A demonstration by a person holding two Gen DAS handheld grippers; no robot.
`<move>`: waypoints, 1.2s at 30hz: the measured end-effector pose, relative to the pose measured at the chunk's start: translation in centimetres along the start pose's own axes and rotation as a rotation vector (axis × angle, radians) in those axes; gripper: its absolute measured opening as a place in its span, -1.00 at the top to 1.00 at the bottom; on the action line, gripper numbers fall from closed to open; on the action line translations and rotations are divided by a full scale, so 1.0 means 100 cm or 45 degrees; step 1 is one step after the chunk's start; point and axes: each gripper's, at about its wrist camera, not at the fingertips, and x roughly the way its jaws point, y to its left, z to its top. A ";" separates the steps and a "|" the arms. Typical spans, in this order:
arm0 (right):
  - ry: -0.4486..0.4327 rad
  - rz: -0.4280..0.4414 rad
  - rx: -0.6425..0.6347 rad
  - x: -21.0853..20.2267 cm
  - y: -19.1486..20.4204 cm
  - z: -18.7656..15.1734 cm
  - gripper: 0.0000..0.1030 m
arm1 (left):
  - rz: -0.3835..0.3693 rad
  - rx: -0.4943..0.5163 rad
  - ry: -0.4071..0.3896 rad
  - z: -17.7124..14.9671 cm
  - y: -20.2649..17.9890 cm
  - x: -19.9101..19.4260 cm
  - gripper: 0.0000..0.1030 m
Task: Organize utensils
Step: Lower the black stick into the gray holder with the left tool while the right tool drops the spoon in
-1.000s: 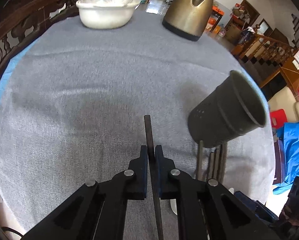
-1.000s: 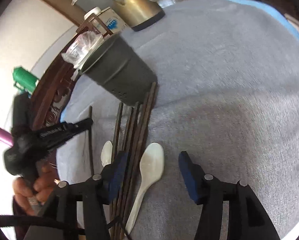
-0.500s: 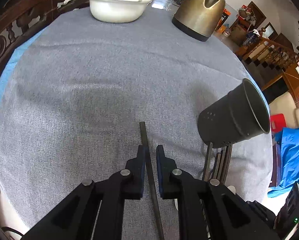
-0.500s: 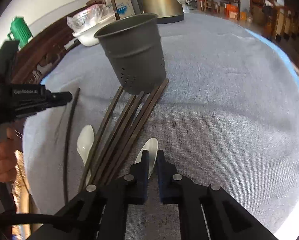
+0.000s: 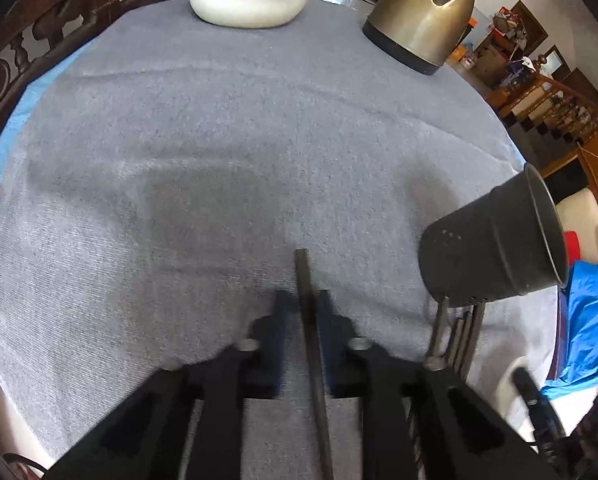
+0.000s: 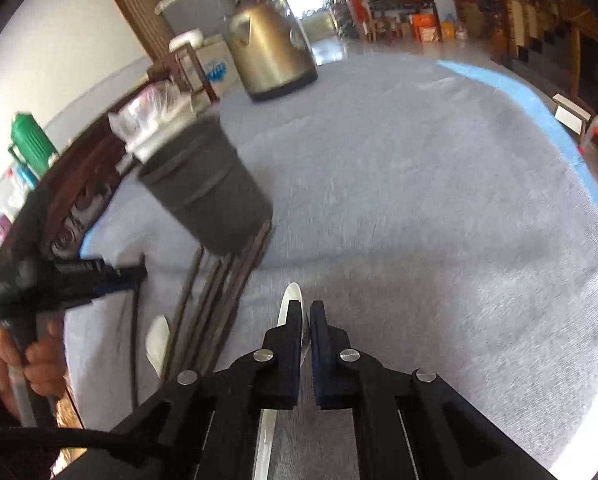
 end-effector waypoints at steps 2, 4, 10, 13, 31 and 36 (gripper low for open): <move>-0.064 0.029 0.011 -0.009 -0.001 0.006 0.92 | -0.012 0.000 -0.023 -0.001 -0.002 -0.003 0.86; -0.115 0.048 0.013 -0.017 -0.002 0.008 0.92 | -0.007 0.010 -0.050 0.000 -0.001 -0.009 0.86; -0.331 0.081 0.027 -0.040 0.006 0.027 0.92 | -0.052 0.046 -0.142 0.005 -0.012 -0.040 0.87; -0.474 0.069 0.019 -0.052 0.014 0.043 0.92 | -0.089 0.113 -0.230 0.010 -0.030 -0.069 0.88; -0.953 -0.016 -0.074 -0.032 0.085 0.131 0.92 | -0.248 0.351 -0.676 0.045 -0.105 -0.220 0.88; -0.913 -0.084 -0.149 -0.003 0.094 0.130 0.92 | -0.245 0.368 -0.728 0.055 -0.115 -0.237 0.88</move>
